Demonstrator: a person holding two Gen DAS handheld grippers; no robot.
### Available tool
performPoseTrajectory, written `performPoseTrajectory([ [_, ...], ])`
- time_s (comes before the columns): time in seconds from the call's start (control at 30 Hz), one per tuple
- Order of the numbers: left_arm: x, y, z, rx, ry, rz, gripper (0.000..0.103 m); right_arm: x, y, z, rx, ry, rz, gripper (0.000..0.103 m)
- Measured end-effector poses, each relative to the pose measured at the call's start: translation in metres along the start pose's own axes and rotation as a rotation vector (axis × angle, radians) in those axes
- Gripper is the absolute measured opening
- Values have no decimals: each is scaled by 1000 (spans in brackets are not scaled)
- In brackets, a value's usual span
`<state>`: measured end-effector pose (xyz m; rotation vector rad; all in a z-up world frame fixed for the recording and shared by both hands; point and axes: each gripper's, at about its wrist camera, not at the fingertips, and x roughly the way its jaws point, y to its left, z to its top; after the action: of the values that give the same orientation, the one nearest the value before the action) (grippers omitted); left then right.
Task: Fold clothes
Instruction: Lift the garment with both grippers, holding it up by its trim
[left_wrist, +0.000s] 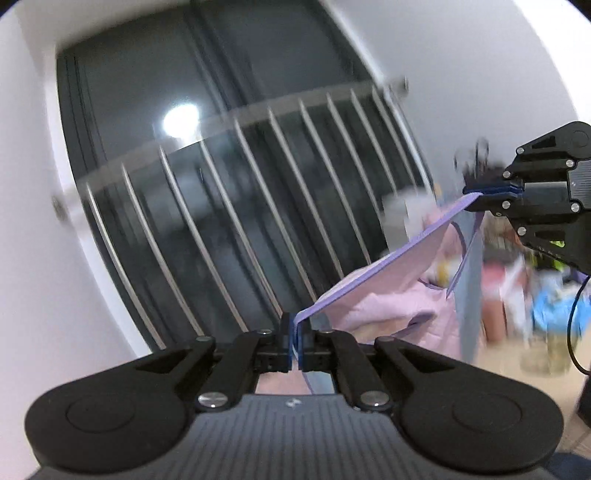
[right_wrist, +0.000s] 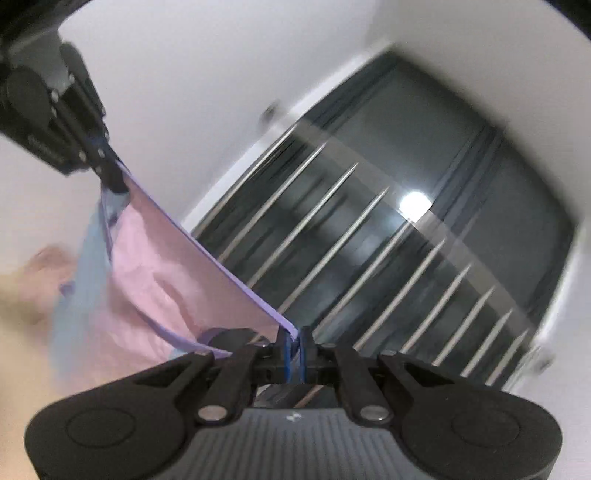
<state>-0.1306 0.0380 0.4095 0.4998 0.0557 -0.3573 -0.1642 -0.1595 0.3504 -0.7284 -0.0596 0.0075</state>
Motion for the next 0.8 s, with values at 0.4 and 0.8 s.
performPoseTrajectory([
  [0.4,28,-12,35,79,150,-53,2,5,-45,61,-134,26,-40,2],
  [0.8,214,52,27,143,150,107,8,206,-5,14,-36,171,53,2],
])
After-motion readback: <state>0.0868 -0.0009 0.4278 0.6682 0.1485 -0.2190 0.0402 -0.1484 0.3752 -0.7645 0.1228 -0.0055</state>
